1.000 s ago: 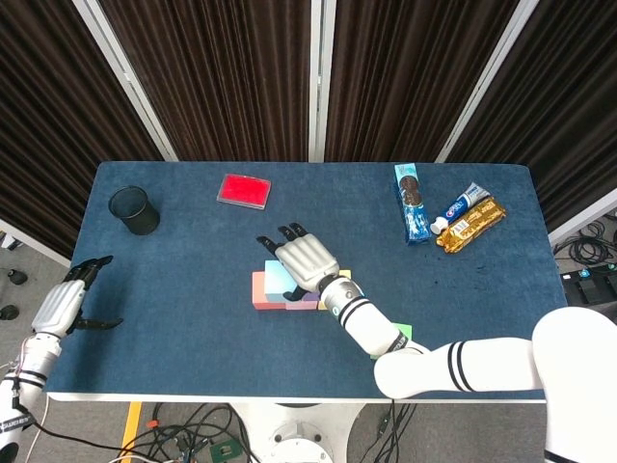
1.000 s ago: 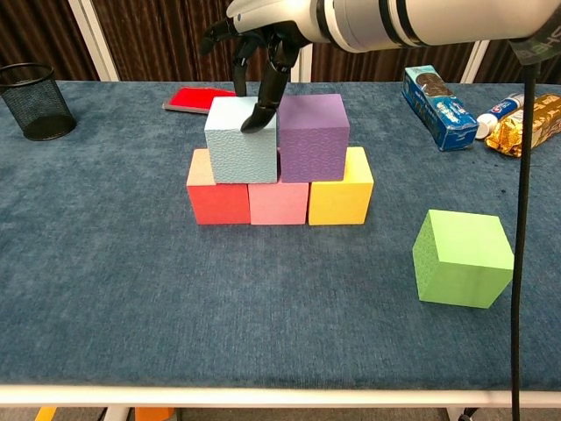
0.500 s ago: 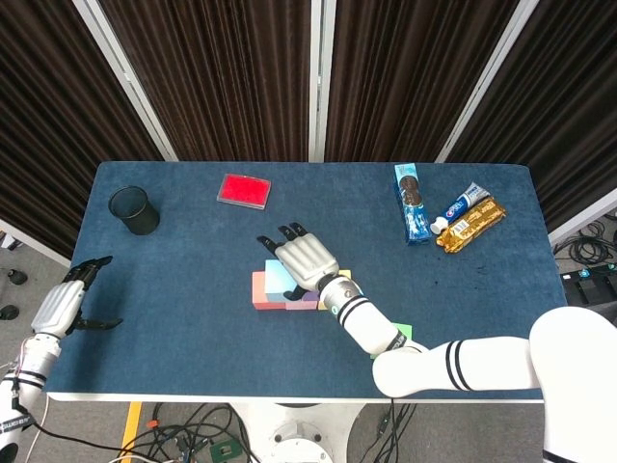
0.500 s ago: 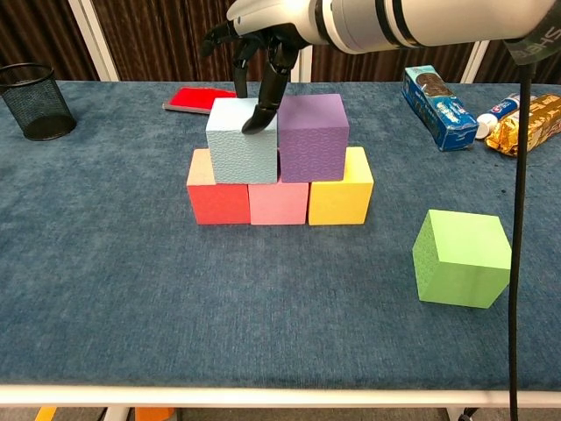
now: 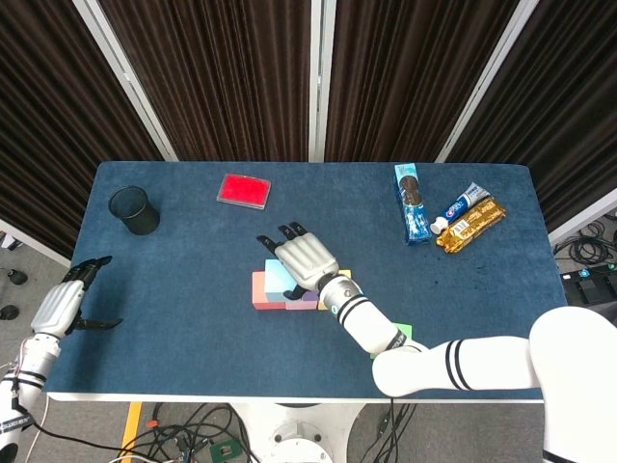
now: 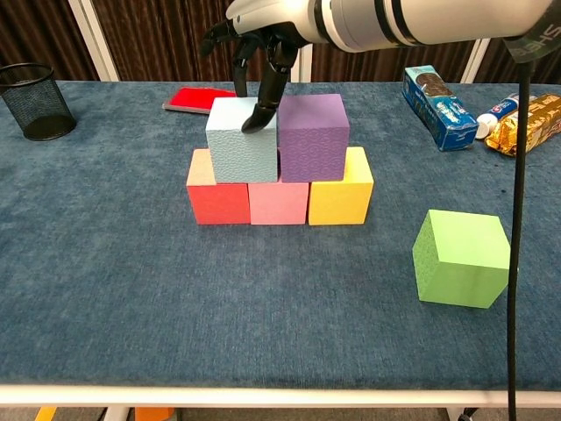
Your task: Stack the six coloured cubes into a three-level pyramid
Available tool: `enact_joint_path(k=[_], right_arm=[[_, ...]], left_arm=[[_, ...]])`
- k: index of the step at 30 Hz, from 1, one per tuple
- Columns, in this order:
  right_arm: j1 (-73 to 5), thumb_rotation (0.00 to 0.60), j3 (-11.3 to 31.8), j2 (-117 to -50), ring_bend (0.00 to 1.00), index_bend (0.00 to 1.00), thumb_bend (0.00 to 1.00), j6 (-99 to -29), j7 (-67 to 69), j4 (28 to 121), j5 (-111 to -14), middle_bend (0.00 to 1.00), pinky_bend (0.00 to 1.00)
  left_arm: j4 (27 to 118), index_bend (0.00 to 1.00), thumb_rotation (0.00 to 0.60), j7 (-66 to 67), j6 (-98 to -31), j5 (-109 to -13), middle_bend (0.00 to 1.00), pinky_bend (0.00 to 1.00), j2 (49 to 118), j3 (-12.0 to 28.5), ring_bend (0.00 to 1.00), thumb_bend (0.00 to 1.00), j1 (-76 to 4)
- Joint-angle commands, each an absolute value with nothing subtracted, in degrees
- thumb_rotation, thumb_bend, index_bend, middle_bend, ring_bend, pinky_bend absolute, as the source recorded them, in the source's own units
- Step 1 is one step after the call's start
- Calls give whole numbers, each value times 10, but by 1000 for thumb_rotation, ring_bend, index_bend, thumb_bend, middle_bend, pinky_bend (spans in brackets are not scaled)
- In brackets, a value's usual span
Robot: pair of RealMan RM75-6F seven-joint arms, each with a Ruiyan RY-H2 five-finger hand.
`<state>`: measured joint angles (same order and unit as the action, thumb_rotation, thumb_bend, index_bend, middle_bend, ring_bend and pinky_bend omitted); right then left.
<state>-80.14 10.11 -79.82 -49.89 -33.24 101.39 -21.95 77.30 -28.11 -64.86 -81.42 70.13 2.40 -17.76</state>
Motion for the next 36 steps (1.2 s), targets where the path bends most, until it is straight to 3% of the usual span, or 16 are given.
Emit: enact_joint_path(k=[1,8,19,30,36], right_arm=[[-802,600,100,-799,0,0,188,-497,-333,1012,-218,386,0],[-803,600,98,-798,0,0,176,-492,-331,1012,-219,367,0],[-800,600,96,-788,0,0,96,-474,-318,1014,-224,157,0],[-792,600,102,-772,0,0,48,-475,-296,1032,-241,122,0],[-750,600,122,-727,0,0,37,-517,-253,1078,-295,91,0]], left_arm=[[772,84,600,-281,-648,-814,88,67,701,24,0,36,-178],[772,84,600,-282,-645,-814,88,67,701,26,0,37,-181],[774,84,600,-280,-646,-814,88,67,701,25,0,36,-180],[777,84,600,-281,-646,-815,88,67,698,26,0,36,-181],[781,84,600,-275,-653,-815,88,67,697,31,0,37,-182]])
